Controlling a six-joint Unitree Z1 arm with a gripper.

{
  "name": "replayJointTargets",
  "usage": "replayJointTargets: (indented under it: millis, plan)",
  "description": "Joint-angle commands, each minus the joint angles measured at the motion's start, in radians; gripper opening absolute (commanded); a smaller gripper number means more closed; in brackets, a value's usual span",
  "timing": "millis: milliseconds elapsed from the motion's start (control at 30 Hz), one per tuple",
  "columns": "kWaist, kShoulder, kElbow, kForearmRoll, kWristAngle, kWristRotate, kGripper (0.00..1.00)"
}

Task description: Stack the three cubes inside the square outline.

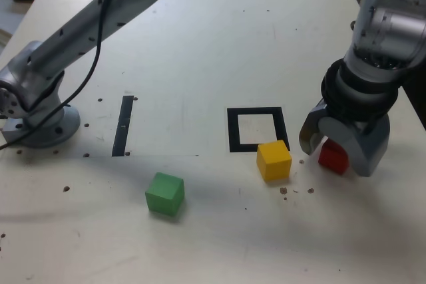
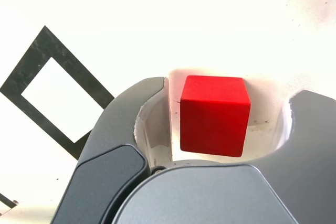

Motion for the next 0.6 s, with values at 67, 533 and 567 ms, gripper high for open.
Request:
replayJointTargets:
  millis: [67, 533, 567]
  plan:
    - [-0.006, 0.004, -0.013, 0.014, 0.018, -0.008, 0.43]
    - [-0.01, 0.007, -0.015, 0.019, 0.021, -0.01, 0.31]
    - [-0.01, 0.007, -0.015, 0.02, 0.02, -0.01, 0.31]
